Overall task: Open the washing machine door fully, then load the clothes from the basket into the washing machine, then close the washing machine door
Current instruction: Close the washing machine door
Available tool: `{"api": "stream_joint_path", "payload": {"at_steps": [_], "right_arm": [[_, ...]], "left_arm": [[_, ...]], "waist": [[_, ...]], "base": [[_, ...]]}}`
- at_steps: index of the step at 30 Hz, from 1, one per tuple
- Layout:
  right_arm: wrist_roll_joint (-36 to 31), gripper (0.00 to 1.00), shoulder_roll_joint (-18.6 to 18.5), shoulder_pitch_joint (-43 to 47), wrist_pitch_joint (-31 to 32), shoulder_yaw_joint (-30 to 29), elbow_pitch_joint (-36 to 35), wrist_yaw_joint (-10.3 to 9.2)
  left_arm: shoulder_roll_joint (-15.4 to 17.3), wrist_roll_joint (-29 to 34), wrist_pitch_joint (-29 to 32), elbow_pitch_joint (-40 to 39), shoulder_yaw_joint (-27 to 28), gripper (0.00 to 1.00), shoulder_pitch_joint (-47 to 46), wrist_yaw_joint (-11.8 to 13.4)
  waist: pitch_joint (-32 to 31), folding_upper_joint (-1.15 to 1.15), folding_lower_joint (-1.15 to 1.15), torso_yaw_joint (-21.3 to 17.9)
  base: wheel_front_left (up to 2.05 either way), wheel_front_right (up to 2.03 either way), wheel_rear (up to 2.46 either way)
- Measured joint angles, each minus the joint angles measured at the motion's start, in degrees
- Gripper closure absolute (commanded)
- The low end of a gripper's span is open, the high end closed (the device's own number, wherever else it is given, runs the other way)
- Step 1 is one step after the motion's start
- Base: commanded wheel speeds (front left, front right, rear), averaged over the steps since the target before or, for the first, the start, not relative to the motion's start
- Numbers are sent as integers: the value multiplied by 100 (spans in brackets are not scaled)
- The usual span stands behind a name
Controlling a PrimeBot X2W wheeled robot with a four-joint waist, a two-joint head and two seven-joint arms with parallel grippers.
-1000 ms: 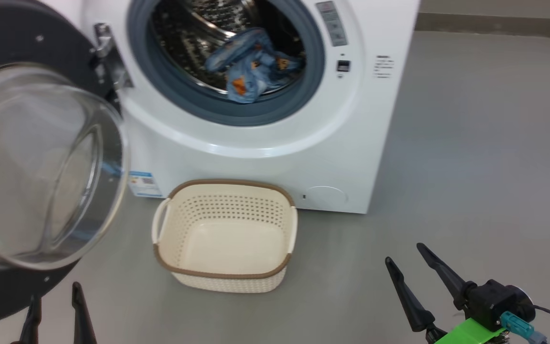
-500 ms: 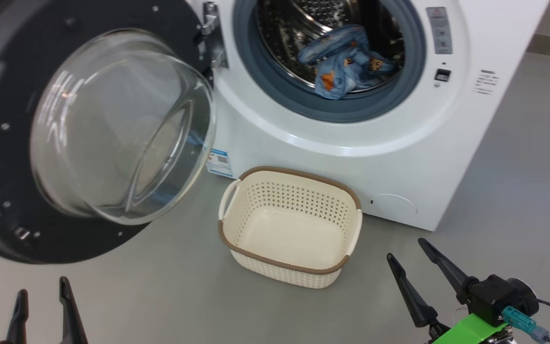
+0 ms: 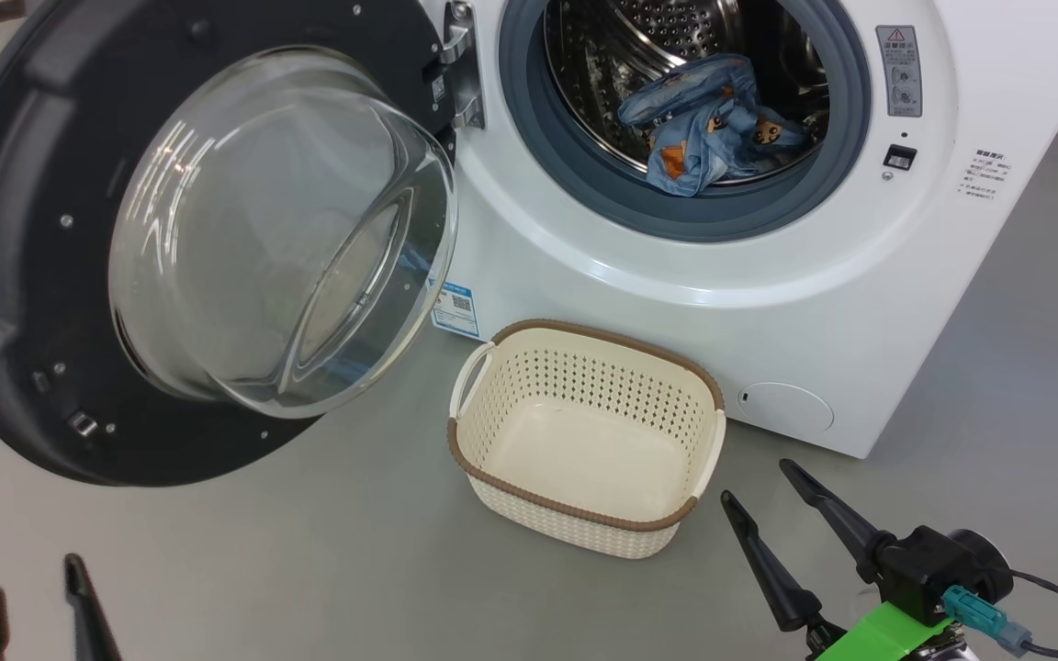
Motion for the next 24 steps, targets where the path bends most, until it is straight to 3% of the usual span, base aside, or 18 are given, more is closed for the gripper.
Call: {"api": "stream_joint_path", "payload": {"at_steps": [3,5,10,15,24], "right_arm": [[8,0,-4,1,0,-3,13,0],[25,0,1,4,0,-7,18,0],[30,0,42,39,0,-71,16,0],[30,0,64,75,0,-120,14,0],[30,0,120,75,0,-138,10,0]], "left_arm": [[-2,-341,0,44,194,0,-4,-19],[-10,-822,0,231,586,100,-41,-62],[-21,-1784,-1,703,1659,100,-400,-213],[9,-2476,0,1332,2376,100,-1026,-423],[1210,-4094,716,2866,3487,100,-2557,-481]], "waist": [[-6,0,0,-3],[-23,0,0,-13],[-73,0,0,-46],[-110,0,0,-88],[-63,0,0,-430]], "base": [[0,0,0],[0,0,0],[0,0,0],[0,0,0],[0,0,0]]}}
